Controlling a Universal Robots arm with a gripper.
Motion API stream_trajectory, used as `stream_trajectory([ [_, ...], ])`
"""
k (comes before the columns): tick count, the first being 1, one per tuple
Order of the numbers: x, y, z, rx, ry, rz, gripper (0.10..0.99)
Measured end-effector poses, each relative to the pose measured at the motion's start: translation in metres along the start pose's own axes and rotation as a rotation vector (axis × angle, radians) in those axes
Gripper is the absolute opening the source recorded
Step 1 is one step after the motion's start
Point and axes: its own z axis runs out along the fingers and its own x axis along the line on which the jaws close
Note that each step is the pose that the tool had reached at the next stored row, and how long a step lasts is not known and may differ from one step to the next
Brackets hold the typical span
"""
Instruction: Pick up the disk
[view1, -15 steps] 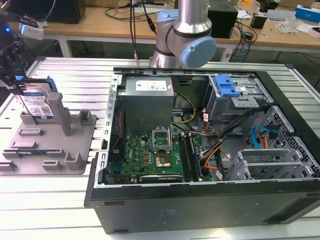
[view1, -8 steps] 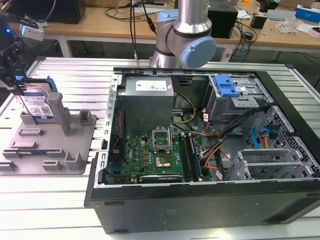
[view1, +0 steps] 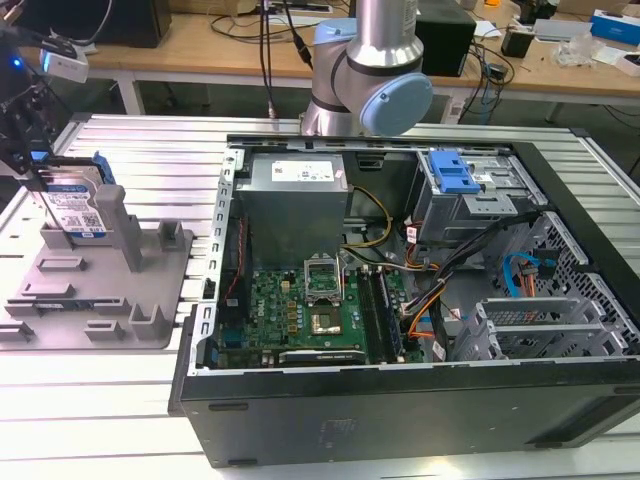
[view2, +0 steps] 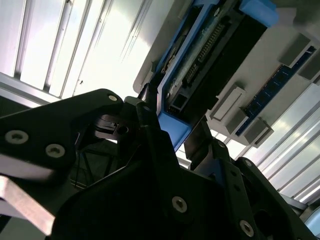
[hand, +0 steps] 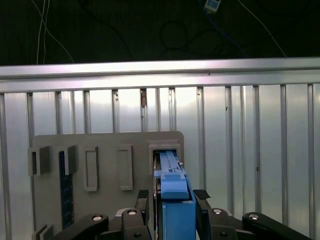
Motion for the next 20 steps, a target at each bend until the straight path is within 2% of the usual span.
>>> stream_trajectory([
  [18,-0.0017,0.0001,0.0025,0.0,0.0004,0.0,0.471],
  [19,-0.0017,0.0001,0.0025,0.0,0.0004,0.0,0.459],
  [20,-0.0017,0.0001,0.0025,0.0,0.0004,0.0,0.388],
])
